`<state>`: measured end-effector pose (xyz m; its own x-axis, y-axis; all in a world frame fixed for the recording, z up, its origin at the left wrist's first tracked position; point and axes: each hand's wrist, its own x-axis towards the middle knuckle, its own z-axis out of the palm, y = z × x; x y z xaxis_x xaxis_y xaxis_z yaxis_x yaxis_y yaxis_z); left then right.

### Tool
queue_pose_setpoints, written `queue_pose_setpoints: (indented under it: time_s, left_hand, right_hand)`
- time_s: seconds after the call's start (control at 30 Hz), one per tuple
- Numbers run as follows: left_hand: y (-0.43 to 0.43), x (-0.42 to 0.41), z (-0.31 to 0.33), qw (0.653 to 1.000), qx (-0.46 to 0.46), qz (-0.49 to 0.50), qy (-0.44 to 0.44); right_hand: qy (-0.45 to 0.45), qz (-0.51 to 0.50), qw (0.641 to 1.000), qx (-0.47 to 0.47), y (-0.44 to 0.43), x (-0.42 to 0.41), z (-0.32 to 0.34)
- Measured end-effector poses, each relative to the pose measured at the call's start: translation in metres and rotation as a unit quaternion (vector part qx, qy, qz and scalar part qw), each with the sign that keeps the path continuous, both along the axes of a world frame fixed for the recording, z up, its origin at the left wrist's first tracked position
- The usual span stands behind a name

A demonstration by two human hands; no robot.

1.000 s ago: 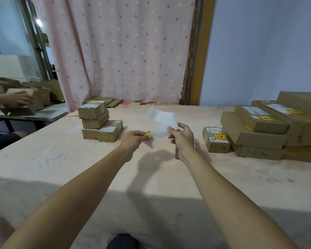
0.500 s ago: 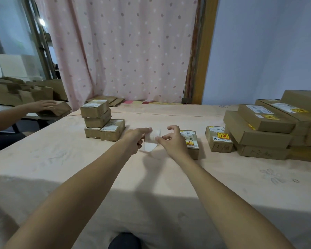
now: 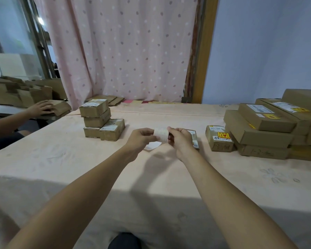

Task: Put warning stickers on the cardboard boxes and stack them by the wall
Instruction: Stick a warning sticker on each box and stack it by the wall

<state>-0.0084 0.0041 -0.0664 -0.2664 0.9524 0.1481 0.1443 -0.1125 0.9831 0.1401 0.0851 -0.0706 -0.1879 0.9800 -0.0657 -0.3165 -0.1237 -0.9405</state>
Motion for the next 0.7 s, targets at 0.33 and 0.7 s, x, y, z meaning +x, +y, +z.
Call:
queue_pose_setpoints:
  time_s: [0.33,0.7]
  left_hand:
    - [0.014,0.002,0.011,0.984,-0.057,0.098,-0.134]
    - [0.002,0.008,0.007,0.998,-0.003,0.052,-0.033]
  right_hand:
    - [-0.133,0.049,0.981,0.131,-0.013,0.004,-0.003]
    - [-0.089,0.032,0.992,0.085,-0.007,0.001,-0.005]
